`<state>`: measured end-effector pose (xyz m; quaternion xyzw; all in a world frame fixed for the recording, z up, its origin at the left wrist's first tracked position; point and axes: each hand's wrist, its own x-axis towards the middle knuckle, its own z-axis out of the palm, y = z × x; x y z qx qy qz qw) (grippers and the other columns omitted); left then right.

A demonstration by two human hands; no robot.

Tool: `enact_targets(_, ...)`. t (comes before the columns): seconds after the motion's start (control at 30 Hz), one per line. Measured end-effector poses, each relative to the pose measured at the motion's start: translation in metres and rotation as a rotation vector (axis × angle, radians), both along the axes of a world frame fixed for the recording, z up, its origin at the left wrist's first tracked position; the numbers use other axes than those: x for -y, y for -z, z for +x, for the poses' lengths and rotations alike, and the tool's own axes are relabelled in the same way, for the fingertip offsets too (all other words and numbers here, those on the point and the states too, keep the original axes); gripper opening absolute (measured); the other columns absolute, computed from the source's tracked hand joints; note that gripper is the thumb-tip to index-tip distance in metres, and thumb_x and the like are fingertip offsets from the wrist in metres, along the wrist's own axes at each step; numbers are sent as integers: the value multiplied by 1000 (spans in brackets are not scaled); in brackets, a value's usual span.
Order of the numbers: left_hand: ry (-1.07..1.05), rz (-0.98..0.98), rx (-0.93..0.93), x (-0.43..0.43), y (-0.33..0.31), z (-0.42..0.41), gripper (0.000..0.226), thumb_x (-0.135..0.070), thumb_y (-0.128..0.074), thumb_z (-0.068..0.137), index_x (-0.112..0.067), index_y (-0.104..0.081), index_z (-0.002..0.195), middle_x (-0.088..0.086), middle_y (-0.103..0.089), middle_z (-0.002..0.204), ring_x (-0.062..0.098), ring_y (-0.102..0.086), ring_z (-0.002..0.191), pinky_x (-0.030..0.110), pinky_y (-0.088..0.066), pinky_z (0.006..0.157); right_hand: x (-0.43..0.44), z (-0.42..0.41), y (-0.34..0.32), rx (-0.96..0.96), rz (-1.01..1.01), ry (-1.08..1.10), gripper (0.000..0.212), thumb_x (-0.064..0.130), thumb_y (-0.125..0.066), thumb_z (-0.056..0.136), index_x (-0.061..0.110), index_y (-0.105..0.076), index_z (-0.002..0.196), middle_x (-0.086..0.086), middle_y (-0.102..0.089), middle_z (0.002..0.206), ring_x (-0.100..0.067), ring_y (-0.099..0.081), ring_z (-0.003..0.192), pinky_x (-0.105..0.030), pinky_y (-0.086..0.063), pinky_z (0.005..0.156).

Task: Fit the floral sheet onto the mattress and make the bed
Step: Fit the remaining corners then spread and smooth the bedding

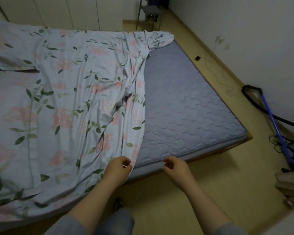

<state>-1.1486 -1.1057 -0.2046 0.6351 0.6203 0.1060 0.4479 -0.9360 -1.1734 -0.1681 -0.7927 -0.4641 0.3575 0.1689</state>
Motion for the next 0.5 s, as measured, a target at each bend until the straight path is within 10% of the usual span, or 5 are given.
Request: enact_targets(0.5, -418, -41, -90, -34, 12, 45, 20, -24, -60, 88, -19, -64, 107, -3, -64, 103, 13, -59, 92, 28, -48, 83, -142, 61, 26, 100, -93, -611, 37, 15, -56, 89, 18, -56, 126, -1, -59, 116, -10, -53, 95, -20, -42, 77)
